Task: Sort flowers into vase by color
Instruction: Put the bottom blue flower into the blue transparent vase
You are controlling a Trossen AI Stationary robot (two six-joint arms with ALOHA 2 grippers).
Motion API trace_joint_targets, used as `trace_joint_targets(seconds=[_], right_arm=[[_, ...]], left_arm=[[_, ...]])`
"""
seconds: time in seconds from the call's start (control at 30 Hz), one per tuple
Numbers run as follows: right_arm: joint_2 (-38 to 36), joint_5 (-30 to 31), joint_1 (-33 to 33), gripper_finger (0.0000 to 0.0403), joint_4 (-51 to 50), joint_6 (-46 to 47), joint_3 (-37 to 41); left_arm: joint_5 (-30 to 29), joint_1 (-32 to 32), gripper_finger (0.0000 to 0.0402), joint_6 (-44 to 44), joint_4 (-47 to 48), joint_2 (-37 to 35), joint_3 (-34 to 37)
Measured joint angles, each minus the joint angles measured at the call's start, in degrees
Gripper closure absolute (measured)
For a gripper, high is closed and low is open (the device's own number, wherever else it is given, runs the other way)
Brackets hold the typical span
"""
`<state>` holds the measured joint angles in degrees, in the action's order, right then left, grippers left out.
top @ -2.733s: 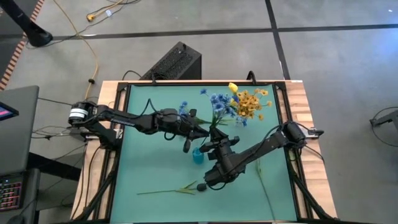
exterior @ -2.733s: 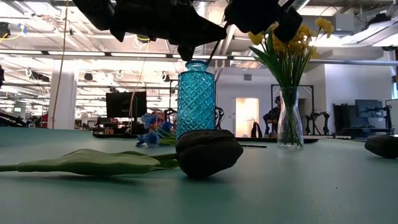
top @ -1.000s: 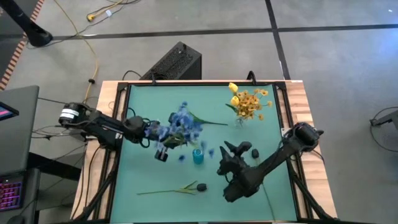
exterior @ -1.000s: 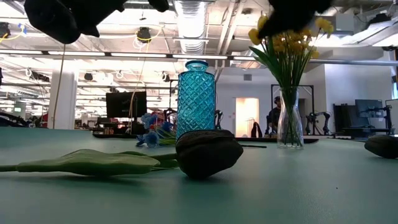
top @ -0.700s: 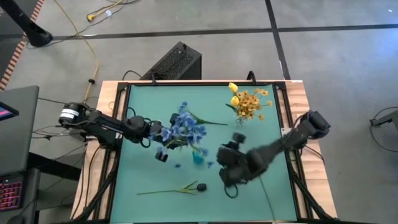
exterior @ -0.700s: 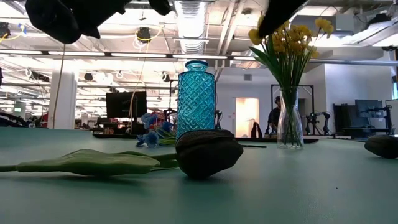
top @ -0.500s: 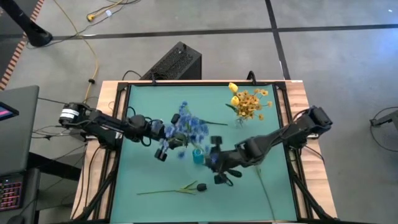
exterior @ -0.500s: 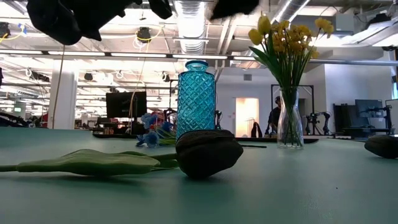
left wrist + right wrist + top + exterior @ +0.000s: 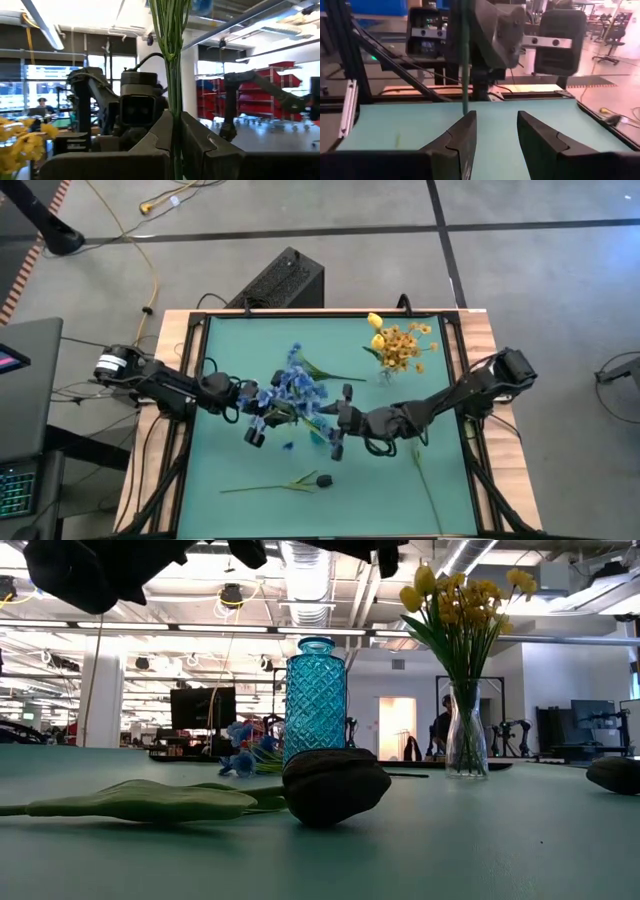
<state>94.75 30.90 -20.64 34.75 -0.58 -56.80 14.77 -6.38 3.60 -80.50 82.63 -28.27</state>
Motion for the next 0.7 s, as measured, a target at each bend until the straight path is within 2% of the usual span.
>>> trace_joint_targets(seconds=[0.2, 0.5, 0.7], right_arm=[[3.95, -0.88, 0.43, 0.0237, 10.72, -5.31, -0.36], [5.10, -1.26, 2.91, 0.0237, 12.87, -5.66, -1.64], [5.10, -5.07, 4.19, 0.0237, 13.67, -5.38, -1.64]], left_arm=[[-4.62, -0.12, 0.0398, -0.95, 1.08, 0.00, 0.05], [-6.39, -0.12, 0.0398, -2.16, 1.30, 0.00, 0.07], [-6.72, -0.12, 0.0398, -3.46, 1.45, 0.00, 0.07]])
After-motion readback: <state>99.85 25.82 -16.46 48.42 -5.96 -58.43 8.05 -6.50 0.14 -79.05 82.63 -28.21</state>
